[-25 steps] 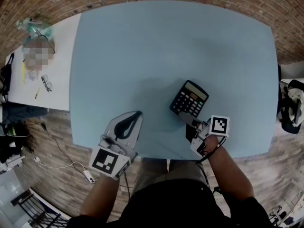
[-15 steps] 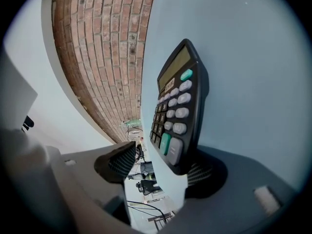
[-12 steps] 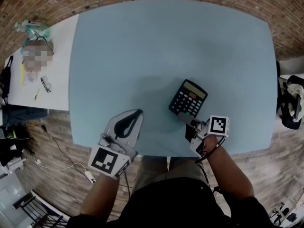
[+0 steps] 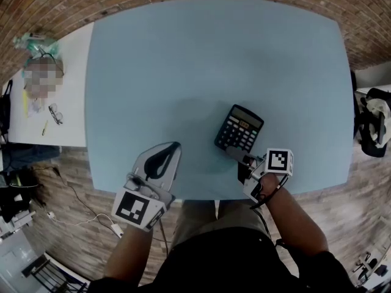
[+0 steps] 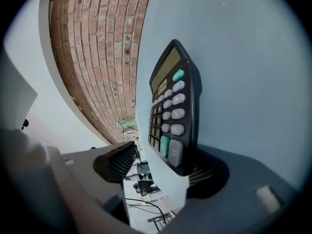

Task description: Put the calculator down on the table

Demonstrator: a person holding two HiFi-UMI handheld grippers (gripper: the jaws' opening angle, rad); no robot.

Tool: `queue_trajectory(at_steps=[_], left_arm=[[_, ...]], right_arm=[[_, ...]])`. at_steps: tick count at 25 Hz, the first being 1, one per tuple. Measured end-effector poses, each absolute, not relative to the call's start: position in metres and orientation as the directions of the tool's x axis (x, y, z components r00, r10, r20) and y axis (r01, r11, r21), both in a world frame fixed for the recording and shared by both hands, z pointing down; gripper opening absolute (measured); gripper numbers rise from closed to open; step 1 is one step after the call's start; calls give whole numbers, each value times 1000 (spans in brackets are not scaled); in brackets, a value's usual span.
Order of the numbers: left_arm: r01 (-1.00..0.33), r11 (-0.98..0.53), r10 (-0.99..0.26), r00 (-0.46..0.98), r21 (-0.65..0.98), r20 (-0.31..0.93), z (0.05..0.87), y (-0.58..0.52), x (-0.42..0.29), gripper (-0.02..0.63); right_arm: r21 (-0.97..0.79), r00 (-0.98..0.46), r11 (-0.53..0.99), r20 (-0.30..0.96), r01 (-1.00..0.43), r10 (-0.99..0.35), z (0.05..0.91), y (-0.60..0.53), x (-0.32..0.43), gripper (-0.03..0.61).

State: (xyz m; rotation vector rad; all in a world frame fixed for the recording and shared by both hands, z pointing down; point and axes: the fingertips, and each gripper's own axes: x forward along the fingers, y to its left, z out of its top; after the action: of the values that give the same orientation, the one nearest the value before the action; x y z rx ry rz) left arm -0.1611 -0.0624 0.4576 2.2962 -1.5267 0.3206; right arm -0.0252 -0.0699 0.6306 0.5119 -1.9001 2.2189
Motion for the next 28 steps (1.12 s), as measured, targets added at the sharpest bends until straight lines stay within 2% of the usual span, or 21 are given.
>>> queue_trajectory(at_steps=[13, 28], left_arm=[[-907, -386, -829, 422, 169, 368, 452, -71, -158, 3], [-898, -414, -826, 440, 150, 353, 440, -79, -156, 3]], right_arm=[[-889, -909, -231, 415, -395, -41, 637, -51, -20, 347], [-884, -904, -224, 426, -411, -23, 631, -44, -18, 367]])
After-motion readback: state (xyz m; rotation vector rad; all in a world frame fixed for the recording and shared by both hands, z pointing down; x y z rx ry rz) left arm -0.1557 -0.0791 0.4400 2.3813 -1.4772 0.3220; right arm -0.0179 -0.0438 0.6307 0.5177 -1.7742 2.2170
